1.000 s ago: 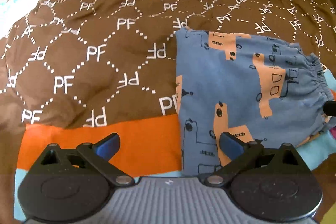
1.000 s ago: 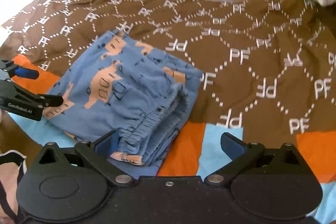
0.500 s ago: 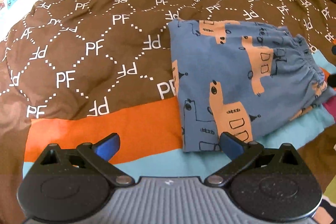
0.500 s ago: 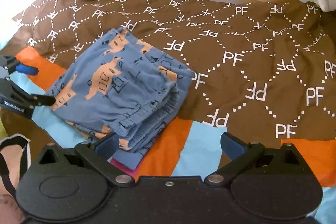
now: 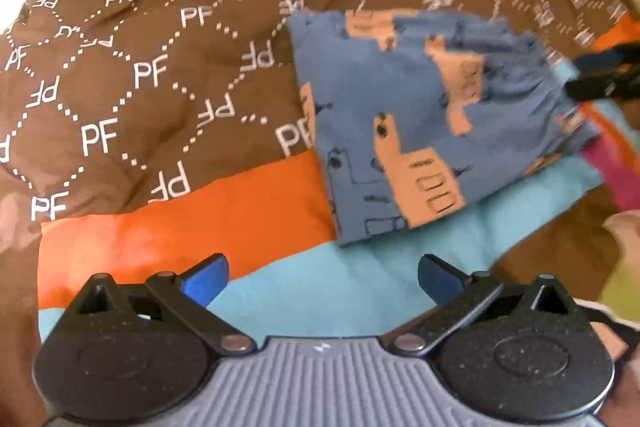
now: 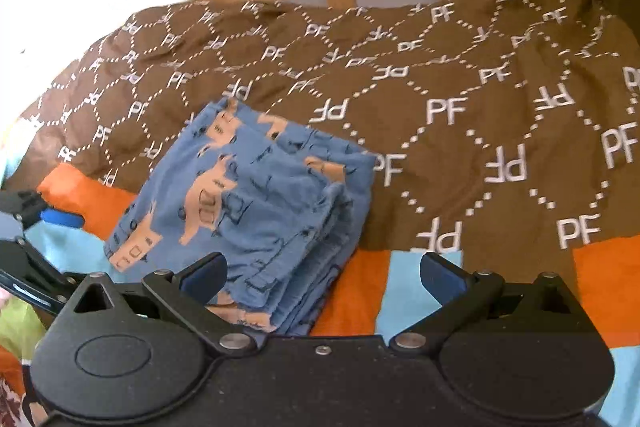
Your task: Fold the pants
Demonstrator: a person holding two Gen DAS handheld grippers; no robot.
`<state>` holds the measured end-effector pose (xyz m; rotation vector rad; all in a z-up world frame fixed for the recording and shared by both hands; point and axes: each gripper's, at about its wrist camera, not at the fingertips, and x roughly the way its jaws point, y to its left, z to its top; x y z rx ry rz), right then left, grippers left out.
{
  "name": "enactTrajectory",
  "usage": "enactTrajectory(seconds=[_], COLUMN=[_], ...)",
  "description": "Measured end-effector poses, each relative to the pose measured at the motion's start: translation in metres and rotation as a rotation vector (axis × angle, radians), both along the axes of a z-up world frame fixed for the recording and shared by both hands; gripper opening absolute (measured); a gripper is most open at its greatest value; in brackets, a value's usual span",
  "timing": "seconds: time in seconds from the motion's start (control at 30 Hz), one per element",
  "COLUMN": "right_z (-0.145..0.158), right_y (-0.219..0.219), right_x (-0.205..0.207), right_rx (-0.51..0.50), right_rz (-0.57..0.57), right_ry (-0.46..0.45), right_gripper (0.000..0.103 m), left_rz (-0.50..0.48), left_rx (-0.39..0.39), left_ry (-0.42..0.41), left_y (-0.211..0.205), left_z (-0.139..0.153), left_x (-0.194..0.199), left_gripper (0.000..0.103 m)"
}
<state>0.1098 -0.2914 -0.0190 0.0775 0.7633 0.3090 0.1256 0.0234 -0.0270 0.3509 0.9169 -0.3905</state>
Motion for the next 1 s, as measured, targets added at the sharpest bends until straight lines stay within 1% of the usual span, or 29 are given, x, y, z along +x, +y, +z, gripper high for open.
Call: enactTrajectory(seconds=[0.13, 0.27, 0.37, 0.4, 0.47, 0.53, 0.57, 0.63, 0.7, 0.8, 0.9, 1.0], right_z=[-0.004, -0.01, -0.013, -0.015, -0.019, -0.023, -0.026, -0.032, -0.035, -0.039, -0.04, -0.041], right_y=[-0.001, -0.007, -0.015, -0.018, -0.022, -0.023, -0.024, -0.027, -0.032, -0.031, -0.025, -0.026], right_x=[-0.001, 0.011, 0.031, 0.038, 0.05, 0.06, 0.064, 0.067, 0.063, 0.062, 0.059, 0.054], right_rx=[0.029, 0.098, 0.212, 0.274, 0.363, 0.382, 0.375, 0.392, 0.431, 0.502, 0.497, 0.517], right_rz=[0.007, 0.015, -0.033, -0.037, -0.024, -0.018, -0.019, -0.006, 0.003, 0.061, 0.071, 0.064], right_ry=[-0.007, 0.012, 0.041, 0.048, 0.048, 0.051, 0.054, 0.044, 0.025, 0.05, 0.059, 0.06], right_gripper=[0.102, 0.102, 0.102, 0.102, 0.102, 0.102, 0.102, 0.102, 0.102, 0.102, 0.102, 0.102], left_rz=[-0.001, 0.022, 0.049, 0.055, 0.068, 0.071, 0.082, 0.093, 0.1, 0.089, 0.055, 0.056], left_rx=[-0.09, -0.197, -0.283, -0.307, -0.36, -0.422, -0.449, -0.5, -0.527, -0.538, -0.532, -0.496], left_ry=[-0.05, -0.033, 0.034, 0.06, 0.123, 0.199, 0.213, 0.207, 0.21, 0.199, 0.201, 0.207], left_y=[0.008, 0.003, 0.001, 0.001, 0.001, 0.004, 0.006, 0.011, 0.015, 0.014, 0.007, 0.002], left_z=[0.015, 0.016, 0.009, 0.005, -0.004, -0.012, -0.015, -0.017, -0.019, -0.02, -0.021, -0.021], left_x=[0.003, 0.025, 0.045, 0.051, 0.063, 0.075, 0.078, 0.08, 0.081, 0.08, 0.078, 0.077], left_gripper=[0.103, 0.103, 0.103, 0.103, 0.103, 0.103, 0.103, 0.103, 0.103, 0.103, 0.103, 0.103])
